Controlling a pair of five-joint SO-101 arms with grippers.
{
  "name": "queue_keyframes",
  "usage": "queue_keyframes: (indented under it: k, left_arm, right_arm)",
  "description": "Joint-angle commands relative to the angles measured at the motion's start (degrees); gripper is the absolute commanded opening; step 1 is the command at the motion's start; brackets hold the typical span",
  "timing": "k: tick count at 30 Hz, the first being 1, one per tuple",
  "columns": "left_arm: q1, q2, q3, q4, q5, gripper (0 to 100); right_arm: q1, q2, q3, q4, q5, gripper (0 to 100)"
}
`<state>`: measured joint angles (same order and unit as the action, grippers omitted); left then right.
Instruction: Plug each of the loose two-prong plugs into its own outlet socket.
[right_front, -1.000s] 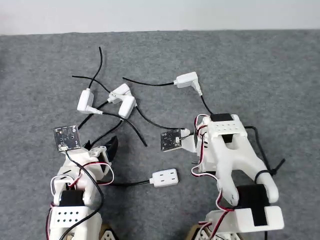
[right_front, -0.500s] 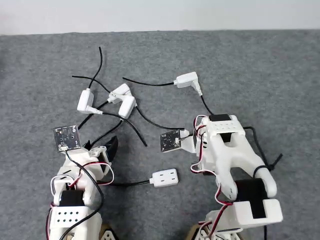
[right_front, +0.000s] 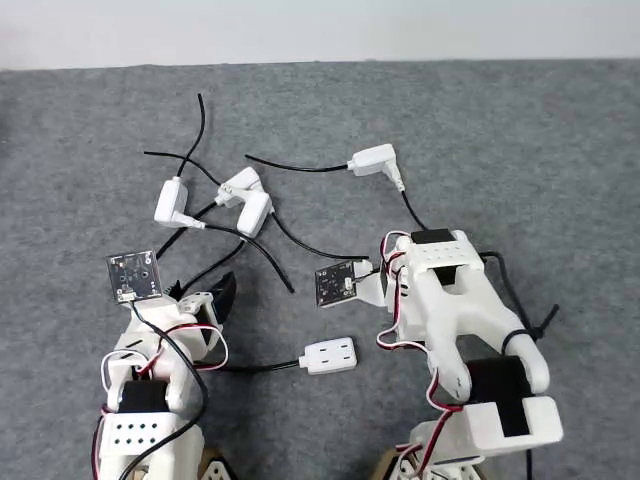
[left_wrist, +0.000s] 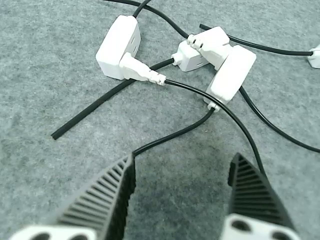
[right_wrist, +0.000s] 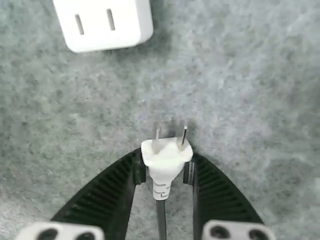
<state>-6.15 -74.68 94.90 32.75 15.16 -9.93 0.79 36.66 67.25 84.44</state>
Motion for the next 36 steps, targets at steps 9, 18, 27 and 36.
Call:
queue_keyframes:
  k: [9,18,27,36]
  left_arm:
    - [-0.18,-0.53,-0.4,-0.26,-0.35,28]
    - [3.69,-0.53,-0.4,-0.18,-0.18,28]
    - [27.16,-0.53,-3.82,-0.26,7.21,28]
    - [32.79,-0.53,-9.45,-0.26,17.85,29]
  right_arm:
    - [-0.13,0.13,0.44,-4.97,0.7,2.3]
    - [-0.66,-2.86,1.32,-6.46,-7.47,0.8]
    - [-8.22,-25.98,0.88,3.03,-26.37,0.8]
    - [-16.31,-44.09,1.23,15.16,-33.76,0.8]
